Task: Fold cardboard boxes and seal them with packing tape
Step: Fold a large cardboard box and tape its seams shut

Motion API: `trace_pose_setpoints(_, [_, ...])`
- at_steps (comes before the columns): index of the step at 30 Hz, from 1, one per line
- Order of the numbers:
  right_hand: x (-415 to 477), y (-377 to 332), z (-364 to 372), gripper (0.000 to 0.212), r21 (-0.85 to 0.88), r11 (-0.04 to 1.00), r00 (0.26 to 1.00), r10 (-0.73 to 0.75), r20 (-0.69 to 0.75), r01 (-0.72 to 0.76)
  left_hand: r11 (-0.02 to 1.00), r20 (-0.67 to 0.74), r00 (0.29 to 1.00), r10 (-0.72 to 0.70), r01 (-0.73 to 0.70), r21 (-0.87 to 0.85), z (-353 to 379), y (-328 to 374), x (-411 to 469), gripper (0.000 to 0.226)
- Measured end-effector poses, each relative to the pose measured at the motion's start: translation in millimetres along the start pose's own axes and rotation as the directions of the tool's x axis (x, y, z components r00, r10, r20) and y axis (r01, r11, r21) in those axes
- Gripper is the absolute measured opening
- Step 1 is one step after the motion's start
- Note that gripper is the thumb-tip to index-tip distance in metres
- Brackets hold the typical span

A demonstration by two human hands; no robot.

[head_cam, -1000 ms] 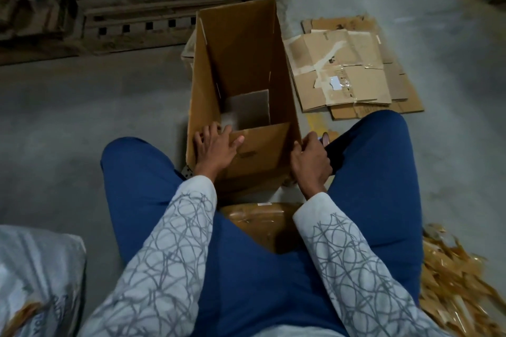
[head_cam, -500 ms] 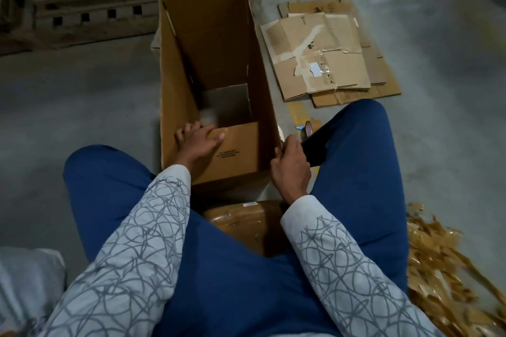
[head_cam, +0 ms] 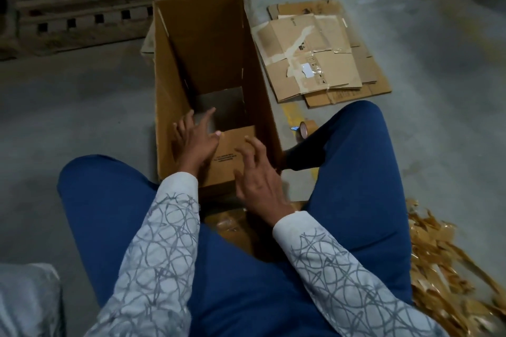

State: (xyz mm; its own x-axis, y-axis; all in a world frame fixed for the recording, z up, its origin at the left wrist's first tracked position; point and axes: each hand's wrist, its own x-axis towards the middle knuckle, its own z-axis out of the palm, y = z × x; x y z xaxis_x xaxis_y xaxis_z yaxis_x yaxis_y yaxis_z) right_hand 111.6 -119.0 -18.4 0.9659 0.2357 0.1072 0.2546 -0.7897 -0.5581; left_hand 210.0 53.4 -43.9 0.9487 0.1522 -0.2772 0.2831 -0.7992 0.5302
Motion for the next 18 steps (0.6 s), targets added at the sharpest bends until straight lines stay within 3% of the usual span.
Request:
trace_pose_setpoints(3, [6.2, 5.5, 12.4, 0.062, 0.024, 0.999, 0.998, 0.023, 0.064, -0.025, 0.993, -0.126, 0.988, 0.092, -0.101, -0.068, -27.0, 18.6, -14.4, 0.066])
trace_pose_setpoints(7, [42.0, 6.0, 6.0, 0.055, 0.081, 0.997, 0.999, -0.020, 0.031, 0.018, 0.984, -0.198, 0.966, 0.166, -0.176, -0.037, -52.3, 20.1, -26.3, 0.065])
trace_pose_setpoints(10, [88.4, -1.9, -7.6, 0.054, 0.060, 0.991, 0.993, -0.117, 0.011, 0.116, 0.977, -0.239, 0.950, 0.199, -0.212, -0.028, -67.6, 17.6, -9.9, 0.063])
trace_pose_setpoints(14, [166.8, -4.9, -20.6, 0.051, 0.023, 0.965, 0.964, -0.263, 0.026, 0.263, 0.965, -0.138, 0.959, 0.248, -0.258, -0.053, -86.6, 23.5, 37.7, 0.061])
trace_pose_setpoints(18, [255.8, 14.5, -17.4, 0.066, -0.039, 0.960, 0.943, -0.266, 0.200, 0.279, 0.950, -0.055, 0.949, 0.311, -0.308, 0.059, -100.2, 14.2, 113.4, 0.063])
